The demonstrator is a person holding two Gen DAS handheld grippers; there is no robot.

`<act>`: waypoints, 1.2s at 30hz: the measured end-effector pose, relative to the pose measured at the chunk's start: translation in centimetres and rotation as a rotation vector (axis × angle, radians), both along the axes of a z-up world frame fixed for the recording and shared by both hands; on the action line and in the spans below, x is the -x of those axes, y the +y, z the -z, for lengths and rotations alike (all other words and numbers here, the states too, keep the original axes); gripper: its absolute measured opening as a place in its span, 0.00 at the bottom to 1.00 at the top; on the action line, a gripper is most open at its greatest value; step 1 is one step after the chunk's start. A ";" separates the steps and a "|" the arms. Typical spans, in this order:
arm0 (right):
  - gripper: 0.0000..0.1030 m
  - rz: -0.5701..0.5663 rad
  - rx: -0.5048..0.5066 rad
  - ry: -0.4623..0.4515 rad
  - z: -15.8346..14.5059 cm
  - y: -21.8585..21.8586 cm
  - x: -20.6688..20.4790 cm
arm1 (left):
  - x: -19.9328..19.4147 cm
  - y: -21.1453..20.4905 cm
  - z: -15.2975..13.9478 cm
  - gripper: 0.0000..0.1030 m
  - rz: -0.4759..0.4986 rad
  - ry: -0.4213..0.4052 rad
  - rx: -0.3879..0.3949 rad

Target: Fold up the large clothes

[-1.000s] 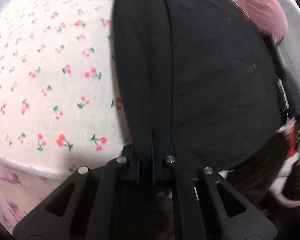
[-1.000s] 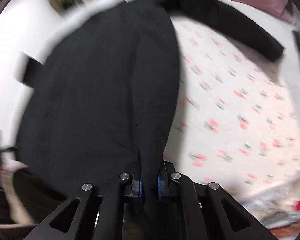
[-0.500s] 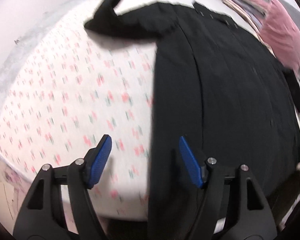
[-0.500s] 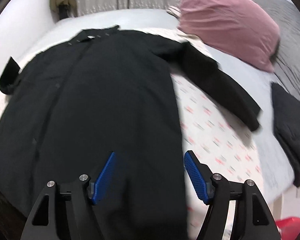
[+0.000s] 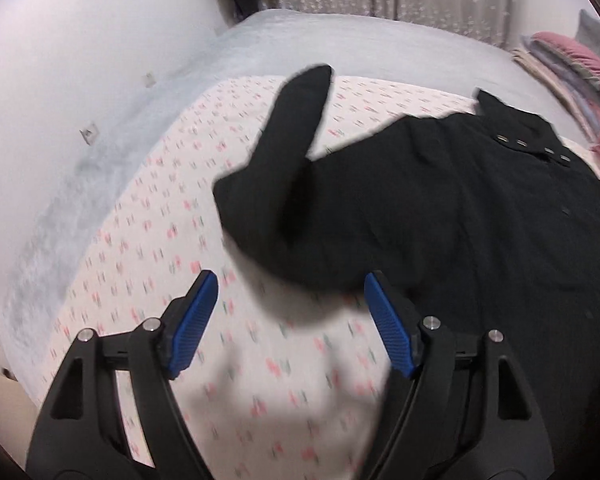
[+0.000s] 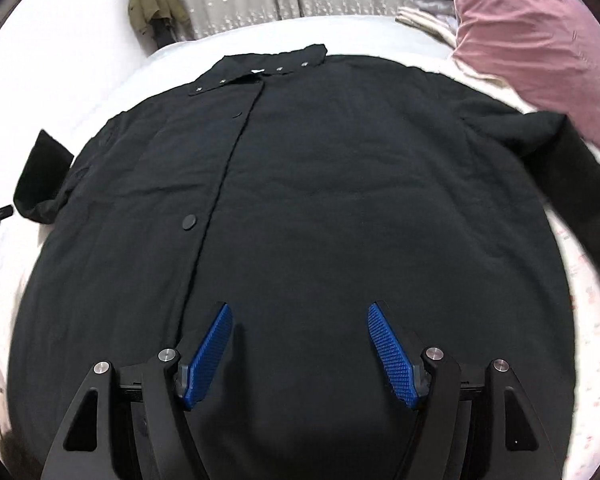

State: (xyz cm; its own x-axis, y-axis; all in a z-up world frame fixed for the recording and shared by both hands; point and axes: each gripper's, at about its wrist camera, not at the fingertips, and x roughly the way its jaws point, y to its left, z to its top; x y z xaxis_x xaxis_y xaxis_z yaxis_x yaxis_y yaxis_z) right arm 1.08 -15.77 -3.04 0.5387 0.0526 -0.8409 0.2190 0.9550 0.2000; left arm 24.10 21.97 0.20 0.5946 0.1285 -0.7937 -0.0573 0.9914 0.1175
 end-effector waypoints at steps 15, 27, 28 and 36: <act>0.70 0.012 -0.049 -0.001 1.2 0.8 -1.6 | -3.0 5.1 -0.5 0.07 -0.147 -0.114 0.185; 0.70 -0.013 0.029 0.002 1.2 1.7 -0.8 | 9.8 14.7 6.4 0.20 -0.228 -0.001 0.391; 0.70 -0.014 0.029 0.000 1.2 1.7 -0.7 | 10.4 15.1 7.1 0.21 -0.236 0.016 0.385; 0.70 -0.021 0.004 -0.008 1.1 1.7 -0.2 | 15.9 22.6 8.5 0.61 -0.343 -0.079 0.511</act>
